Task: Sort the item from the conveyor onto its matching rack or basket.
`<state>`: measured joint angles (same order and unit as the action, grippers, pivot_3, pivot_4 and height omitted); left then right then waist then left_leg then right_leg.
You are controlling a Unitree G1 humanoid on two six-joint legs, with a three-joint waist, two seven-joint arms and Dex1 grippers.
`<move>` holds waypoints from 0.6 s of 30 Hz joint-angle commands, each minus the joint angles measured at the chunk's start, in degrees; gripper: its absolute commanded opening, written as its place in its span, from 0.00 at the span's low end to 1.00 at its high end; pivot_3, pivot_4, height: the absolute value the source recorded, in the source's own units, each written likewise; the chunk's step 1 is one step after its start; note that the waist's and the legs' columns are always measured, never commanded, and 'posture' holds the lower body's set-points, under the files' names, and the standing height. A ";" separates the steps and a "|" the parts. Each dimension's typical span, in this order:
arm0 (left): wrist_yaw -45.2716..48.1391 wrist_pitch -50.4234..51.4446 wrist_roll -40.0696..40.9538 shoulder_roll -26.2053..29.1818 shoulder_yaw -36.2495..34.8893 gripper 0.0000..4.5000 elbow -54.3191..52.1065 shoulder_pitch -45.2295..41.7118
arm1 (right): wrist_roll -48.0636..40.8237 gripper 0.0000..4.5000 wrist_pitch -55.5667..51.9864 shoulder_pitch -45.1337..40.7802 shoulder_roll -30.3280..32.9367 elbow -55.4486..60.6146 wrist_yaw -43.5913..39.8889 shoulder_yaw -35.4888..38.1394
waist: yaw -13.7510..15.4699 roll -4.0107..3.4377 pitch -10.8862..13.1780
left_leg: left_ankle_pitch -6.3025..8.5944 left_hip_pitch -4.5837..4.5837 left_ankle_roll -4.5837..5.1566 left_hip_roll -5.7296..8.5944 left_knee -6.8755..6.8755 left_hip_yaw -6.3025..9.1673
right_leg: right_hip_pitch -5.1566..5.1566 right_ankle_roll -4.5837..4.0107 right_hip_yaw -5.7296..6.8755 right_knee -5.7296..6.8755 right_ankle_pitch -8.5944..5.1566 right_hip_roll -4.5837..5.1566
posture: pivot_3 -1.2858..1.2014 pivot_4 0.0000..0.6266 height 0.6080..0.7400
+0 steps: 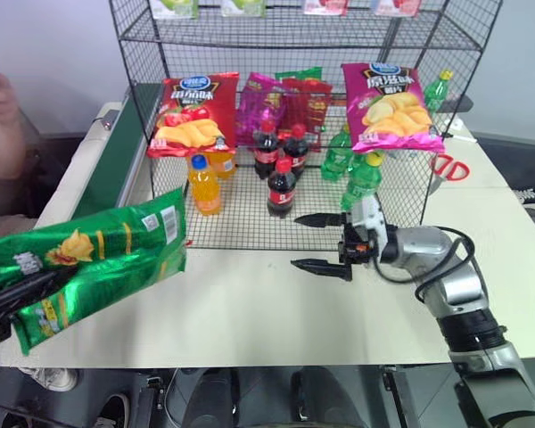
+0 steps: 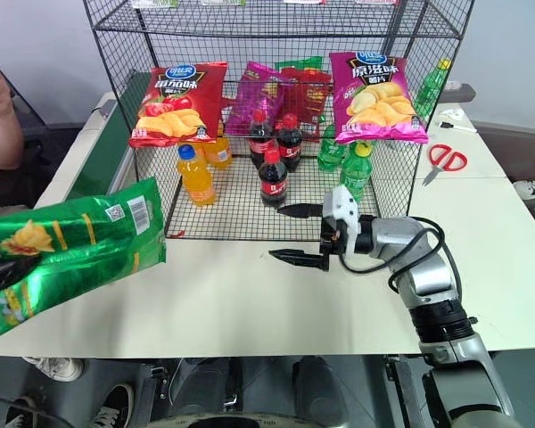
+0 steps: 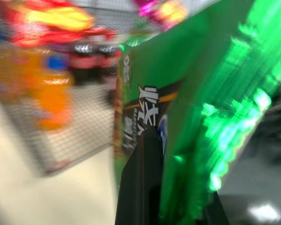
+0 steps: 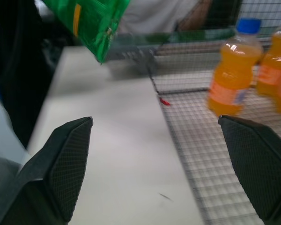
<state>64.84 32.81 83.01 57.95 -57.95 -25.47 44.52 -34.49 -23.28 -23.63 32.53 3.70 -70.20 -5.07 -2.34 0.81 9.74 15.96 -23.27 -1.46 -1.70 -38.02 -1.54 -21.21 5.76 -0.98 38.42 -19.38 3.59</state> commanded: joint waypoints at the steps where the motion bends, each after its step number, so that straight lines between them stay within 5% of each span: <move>1: -0.66 7.34 10.74 0.47 0.90 0.00 -3.55 -3.41 | -14.52 1.00 -17.49 -0.03 4.65 8.05 -2.47 2.76 | 0.16 0.00 0.00 | 0.00 0.00 0.00 0.00 0.00 0.01 | 0.00 0.00 0.01 0.00 0.00 0.00 | 0.52 0.24 0.99; 8: -6.96 12.62 21.67 0.67 17.23 0.00 -4.22 -20.86 | -24.78 1.00 -29.25 -1.93 4.74 9.89 -0.45 5.25 | -0.07 -0.03 -0.03 | 0.00 0.11 0.00 0.00 0.01 0.07 | 0.14 -0.02 0.01 -0.04 -0.01 -0.04 | 0.52 0.24 0.99; 18: -8.32 17.02 15.92 -4.14 31.01 0.00 0.55 -35.80 | -34.70 1.00 -35.99 -4.99 1.12 13.55 6.18 7.96 | 0.01 -0.04 -0.03 | 0.00 -0.07 0.01 0.00 0.00 0.01 | -0.10 0.01 -0.05 -0.02 0.00 -0.14 | 0.52 0.24 0.99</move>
<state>56.60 49.52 99.65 54.33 -27.89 -25.57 10.27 -66.45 -58.88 -27.50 34.41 14.85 -65.10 1.17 -2.34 0.77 9.71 15.96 -23.34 -1.45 -1.69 -38.03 -1.52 -21.31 5.78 -1.03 38.40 -19.37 3.45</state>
